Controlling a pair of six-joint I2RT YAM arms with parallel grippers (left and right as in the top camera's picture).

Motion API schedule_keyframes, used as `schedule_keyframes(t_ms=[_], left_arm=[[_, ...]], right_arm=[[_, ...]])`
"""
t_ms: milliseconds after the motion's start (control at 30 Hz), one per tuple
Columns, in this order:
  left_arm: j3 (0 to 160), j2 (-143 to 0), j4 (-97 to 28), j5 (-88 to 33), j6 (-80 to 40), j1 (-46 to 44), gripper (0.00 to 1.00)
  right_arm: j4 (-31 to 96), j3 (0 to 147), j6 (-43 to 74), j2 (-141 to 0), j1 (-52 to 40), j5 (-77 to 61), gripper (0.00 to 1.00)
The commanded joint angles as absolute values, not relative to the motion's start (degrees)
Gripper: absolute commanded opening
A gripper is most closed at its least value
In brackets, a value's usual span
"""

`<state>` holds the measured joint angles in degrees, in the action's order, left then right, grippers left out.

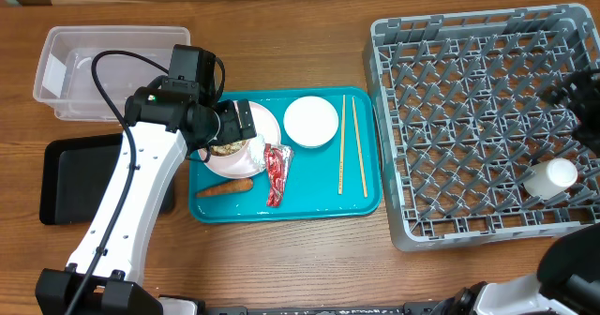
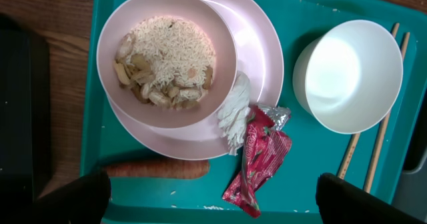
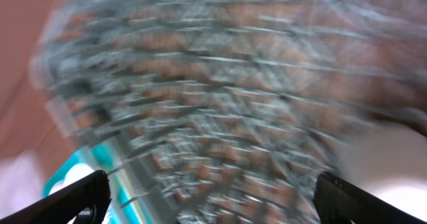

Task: Sort waste into correct bins and load items into the dishwasher

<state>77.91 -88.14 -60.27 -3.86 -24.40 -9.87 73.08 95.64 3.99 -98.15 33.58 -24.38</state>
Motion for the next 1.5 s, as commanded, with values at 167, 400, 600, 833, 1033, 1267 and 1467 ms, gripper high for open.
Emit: schedule_keyframes(t_ms=[167, 400, 600, 833, 1033, 1267, 1467], left_arm=[[78.39, -87.31, -60.23, -3.9, -26.57, -8.64, 1.0], [78.39, -87.31, -60.9, -3.27, -27.07, -4.6, 1.0], [78.39, -87.31, -61.69, 0.69, -27.0, -0.21, 1.0], [78.39, -87.31, -61.21, 0.64, -26.98, 0.43, 1.0], [78.39, -87.31, -61.28, 0.67, -26.94, 0.4, 1.0], [78.39, -87.31, -61.23, 0.64, -26.79, 0.4, 1.0], [78.39, -87.31, -60.97, 0.64, -26.79, 0.4, 1.0]], right_arm=[[64.36, 97.58, -1.72, -96.36, 6.87, -33.89, 1.0], [60.49, 97.58, 3.73, -102.15, -13.63, -11.64, 0.92], [56.51, 97.54, 9.98, -111.48, -22.98, -6.83, 0.82], [54.43, 97.54, 16.6, -120.79, -24.1, -6.46, 0.62], [54.28, 97.51, 16.82, -123.39, -24.12, -6.48, 0.26], [54.78, 97.51, 17.96, -123.46, -24.1, -6.48, 0.04], [57.3, 102.1, 17.85, -120.29, -22.17, -5.08, 0.04]])
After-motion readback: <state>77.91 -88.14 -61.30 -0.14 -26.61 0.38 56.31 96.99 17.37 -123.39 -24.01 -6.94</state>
